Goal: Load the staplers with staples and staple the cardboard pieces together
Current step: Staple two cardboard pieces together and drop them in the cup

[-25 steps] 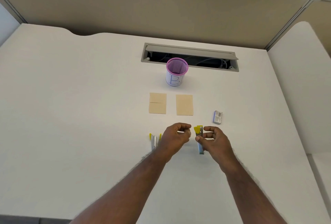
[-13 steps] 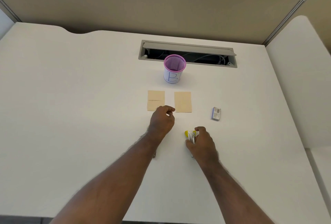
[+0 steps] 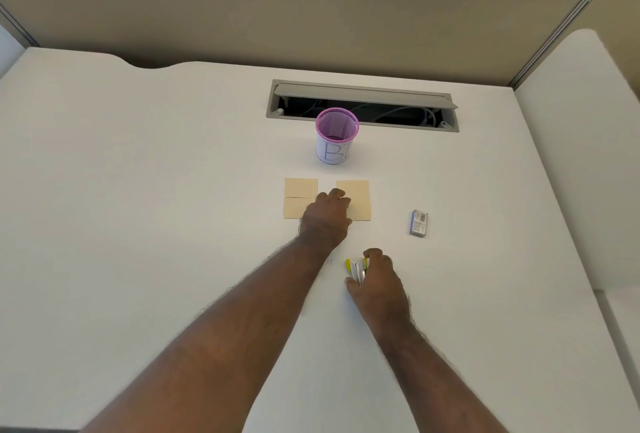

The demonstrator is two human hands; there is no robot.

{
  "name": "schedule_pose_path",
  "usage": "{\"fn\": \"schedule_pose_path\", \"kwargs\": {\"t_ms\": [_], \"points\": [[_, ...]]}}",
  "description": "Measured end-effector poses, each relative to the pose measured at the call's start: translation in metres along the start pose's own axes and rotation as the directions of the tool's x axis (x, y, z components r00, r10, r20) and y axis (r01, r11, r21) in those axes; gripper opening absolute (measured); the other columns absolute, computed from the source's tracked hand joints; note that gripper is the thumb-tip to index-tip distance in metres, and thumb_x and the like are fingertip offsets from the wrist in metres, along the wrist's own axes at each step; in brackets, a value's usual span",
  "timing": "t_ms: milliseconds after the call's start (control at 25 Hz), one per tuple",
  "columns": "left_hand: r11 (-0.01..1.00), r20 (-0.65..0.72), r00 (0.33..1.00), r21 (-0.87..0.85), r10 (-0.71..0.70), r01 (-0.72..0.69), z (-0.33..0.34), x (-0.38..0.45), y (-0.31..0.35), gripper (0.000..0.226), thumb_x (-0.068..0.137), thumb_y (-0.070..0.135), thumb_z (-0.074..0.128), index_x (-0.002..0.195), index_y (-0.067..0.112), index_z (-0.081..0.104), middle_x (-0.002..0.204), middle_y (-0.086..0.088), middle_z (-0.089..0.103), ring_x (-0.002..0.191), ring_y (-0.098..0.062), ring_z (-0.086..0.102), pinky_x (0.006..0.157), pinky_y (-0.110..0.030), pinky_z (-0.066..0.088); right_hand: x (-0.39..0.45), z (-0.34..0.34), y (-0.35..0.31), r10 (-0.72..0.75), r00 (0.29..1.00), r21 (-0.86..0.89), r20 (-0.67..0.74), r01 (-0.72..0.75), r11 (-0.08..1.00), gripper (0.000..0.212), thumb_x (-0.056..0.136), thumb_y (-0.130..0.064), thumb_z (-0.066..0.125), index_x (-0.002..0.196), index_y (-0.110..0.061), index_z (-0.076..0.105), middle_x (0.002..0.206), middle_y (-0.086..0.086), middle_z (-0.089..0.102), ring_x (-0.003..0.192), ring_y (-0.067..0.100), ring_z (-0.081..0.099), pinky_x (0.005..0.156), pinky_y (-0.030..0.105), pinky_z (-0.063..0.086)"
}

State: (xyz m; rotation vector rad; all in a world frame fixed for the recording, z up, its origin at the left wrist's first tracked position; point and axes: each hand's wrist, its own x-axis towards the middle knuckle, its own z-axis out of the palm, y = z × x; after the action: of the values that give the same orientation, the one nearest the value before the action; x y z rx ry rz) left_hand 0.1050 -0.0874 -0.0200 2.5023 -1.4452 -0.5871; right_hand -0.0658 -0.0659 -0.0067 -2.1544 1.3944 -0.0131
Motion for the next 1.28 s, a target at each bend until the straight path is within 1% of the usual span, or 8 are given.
{"fn": "schedule_pose_path", "kwargs": {"t_ms": [240,480,680,880,1000,1160,1240,1280], "points": [[0.976,0.012,0.998,0.208,0.063,-0.064,0.002,0.010,0.001,0.046,0.093,0.040,0.057,0.134,0.019,0.049,0.138,-0.002,0.046,0.119,-0.026,0.046,0.089,-0.040,0.044,-0.006,-0.006,-0.002,0.026,0.995,-0.052,-0.098,-0.032,0.998,0.059,0.084,-0.063,0.056,0.130,-0.027,0.045,0.118,-0.003,0.054,0.103,0.022,0.062,0.074,0.034,0.052],[0.913,0.015,0.987,0.377,0.162,-0.156,-0.002,0.015,0.009,0.040,0.096,0.042,0.051,0.125,0.016,0.053,0.127,-0.006,0.047,0.116,-0.025,0.045,0.082,-0.036,0.036,-0.007,-0.017,0.009,0.067,0.987,-0.012,-0.148,-0.069,0.998,0.047,0.091,-0.060,0.046,0.128,-0.031,0.048,0.121,-0.008,0.057,0.109,0.017,0.060,0.077,0.032,0.048],[0.808,0.118,0.951,0.503,0.287,-0.306,-0.011,0.013,0.018,0.023,0.095,0.018,0.048,0.108,0.008,0.063,0.111,-0.010,0.060,0.101,-0.028,0.058,0.071,-0.034,0.036,-0.003,-0.022,0.013,0.098,0.981,0.022,-0.166,-0.096,0.995,0.041,0.092,-0.057,0.048,0.124,-0.033,0.050,0.119,-0.011,0.059,0.107,0.017,0.061,0.072,0.029,0.039],[0.826,0.158,0.950,0.470,0.268,-0.311,-0.012,0.007,0.021,0.024,0.087,-0.005,0.047,0.103,0.004,0.063,0.104,-0.011,0.066,0.094,-0.031,0.066,0.065,-0.032,0.040,0.003,-0.029,0.016,0.134,0.979,0.065,-0.155,-0.125,0.990,0.037,0.092,-0.056,0.048,0.122,-0.034,0.051,0.116,-0.013,0.060,0.105,0.016,0.061,0.073,0.028,0.036],[0.936,0.029,0.978,0.287,0.205,-0.205,-0.019,0.007,0.018,0.019,0.092,0.006,0.044,0.102,0.005,0.060,0.100,-0.014,0.066,0.089,-0.034,0.065,0.064,-0.032,0.036,0.008,-0.035,0.014,0.133,0.978,0.102,-0.163,-0.117,0.988,0.034,0.092,-0.055,0.048,0.119,-0.035,0.052,0.111,-0.016,0.060,0.101,0.015,0.062,0.073,0.029,0.036],[0.983,-0.194,0.978,-0.177,-0.075,0.040,-0.045,-0.005,0.019,0.021,0.091,0.021,0.044,0.079,0.011,0.059,0.073,-0.009,0.062,0.070,-0.030,0.052,0.058,-0.030,0.034,0.027,-0.045,0.008,0.115,0.986,0.301,-0.121,-0.074,0.951,0.029,0.093,-0.047,0.053,0.118,-0.032,0.056,0.111,-0.014,0.063,0.091,0.013,0.063,0.075,0.030,0.042],[0.850,-0.173,0.964,-0.519,-0.204,0.087,-0.058,-0.015,0.019,0.022,0.088,0.018,0.048,0.072,0.009,0.061,0.069,-0.004,0.064,0.070,-0.029,0.062,0.059,-0.030,0.046,0.040,-0.053,0.001,0.129,0.991,0.537,-0.045,-0.085,0.839,0.034,0.093,-0.039,0.059,0.124,-0.026,0.057,0.115,-0.009,0.064,0.094,0.011,0.064,0.081,0.030,0.049],[0.657,-0.103,0.957,-0.747,-0.270,0.105,-0.063,-0.023,0.021,0.022,0.088,0.014,0.049,0.073,0.008,0.065,0.074,-0.006,0.070,0.073,-0.027,0.070,0.063,-0.030,0.054,0.045,-0.058,-0.004,0.128,0.991,0.677,0.030,-0.114,0.727,0.039,0.093,-0.036,0.062,0.129,-0.023,0.054,0.117,-0.007,0.064,0.100,0.012,0.064,0.086,0.032,0.053]]}}
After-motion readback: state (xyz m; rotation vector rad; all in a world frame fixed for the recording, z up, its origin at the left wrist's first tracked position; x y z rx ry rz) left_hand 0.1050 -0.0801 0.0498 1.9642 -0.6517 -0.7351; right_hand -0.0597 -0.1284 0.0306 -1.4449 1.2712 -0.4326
